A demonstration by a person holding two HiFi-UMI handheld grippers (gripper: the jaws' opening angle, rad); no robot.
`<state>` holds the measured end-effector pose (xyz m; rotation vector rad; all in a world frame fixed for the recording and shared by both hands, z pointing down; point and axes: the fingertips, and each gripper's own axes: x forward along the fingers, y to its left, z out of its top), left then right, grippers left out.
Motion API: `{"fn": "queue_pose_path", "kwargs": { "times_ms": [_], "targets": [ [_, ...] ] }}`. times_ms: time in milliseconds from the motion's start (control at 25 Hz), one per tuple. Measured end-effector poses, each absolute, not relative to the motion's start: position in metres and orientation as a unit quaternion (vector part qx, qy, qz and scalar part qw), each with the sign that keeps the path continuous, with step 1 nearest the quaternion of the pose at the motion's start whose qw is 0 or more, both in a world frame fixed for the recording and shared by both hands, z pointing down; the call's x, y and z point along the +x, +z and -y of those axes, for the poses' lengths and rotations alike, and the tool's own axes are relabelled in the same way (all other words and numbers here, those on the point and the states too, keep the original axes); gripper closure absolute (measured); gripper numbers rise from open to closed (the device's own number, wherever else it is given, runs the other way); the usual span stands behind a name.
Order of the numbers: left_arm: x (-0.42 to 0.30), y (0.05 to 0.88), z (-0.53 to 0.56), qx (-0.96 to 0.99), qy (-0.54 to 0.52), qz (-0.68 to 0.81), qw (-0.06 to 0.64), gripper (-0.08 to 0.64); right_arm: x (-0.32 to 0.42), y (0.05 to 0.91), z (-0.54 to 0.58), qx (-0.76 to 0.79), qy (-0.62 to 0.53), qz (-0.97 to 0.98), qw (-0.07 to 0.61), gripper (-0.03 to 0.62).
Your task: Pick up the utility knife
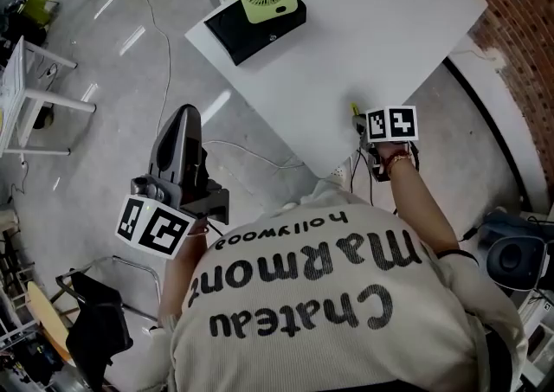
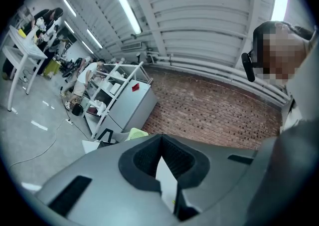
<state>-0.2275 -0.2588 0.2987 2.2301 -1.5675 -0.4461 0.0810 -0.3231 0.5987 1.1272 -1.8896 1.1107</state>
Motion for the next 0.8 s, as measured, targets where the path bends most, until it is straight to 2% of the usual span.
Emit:
{"fn": "queue_pose_path", "kwargs": {
  "times_ms": [800],
  "targets": [
    [-0.24, 0.298, 0.215, 0.825, -0.164, 0.507, 0.191, 0.56, 0.012, 0.538, 0.259, 0.439, 0.446, 0.752, 0.208, 0.538]
  ]
}}
